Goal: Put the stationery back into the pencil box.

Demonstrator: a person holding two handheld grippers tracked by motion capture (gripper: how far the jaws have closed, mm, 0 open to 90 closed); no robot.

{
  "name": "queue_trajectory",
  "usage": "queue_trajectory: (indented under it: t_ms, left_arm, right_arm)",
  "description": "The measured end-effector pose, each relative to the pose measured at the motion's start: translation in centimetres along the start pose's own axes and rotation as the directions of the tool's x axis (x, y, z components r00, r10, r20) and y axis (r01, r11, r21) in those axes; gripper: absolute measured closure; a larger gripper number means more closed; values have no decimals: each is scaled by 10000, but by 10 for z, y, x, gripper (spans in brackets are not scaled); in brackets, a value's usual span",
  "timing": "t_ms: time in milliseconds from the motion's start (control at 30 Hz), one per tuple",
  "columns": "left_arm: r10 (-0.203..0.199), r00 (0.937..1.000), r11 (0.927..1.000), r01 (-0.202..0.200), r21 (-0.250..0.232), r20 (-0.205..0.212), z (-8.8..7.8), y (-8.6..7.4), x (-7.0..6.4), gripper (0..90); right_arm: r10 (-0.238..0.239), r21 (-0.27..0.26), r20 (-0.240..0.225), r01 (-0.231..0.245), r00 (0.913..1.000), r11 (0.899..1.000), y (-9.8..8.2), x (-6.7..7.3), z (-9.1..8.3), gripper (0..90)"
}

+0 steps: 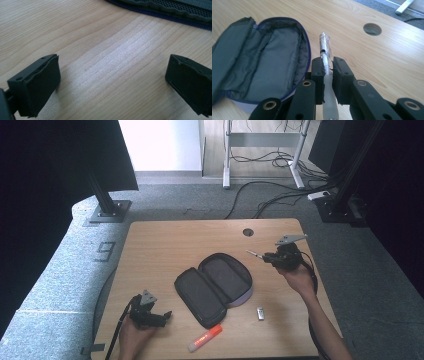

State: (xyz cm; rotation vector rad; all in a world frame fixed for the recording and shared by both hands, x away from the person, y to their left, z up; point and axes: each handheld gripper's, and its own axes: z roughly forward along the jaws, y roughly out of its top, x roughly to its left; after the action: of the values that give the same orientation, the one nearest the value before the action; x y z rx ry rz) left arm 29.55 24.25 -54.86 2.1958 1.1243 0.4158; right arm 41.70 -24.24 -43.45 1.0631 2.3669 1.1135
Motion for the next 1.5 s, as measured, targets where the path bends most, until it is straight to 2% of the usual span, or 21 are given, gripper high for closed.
queue_trajectory:
  t_ms: [733, 1500]
  left_arm:
    - [-3, 10000, 10000, 3, -1, -1, 0, 0, 0, 0]
    - [30, 10000, 10000, -30, -12, 28, 0, 0, 0, 1]
  right_arm:
    - [-670, 6, -618, 672, 9958, 9977, 25, 35, 28, 784]
    - [-1173, 37, -1166, 1185, 9862, 9929, 35, 69, 59, 783]
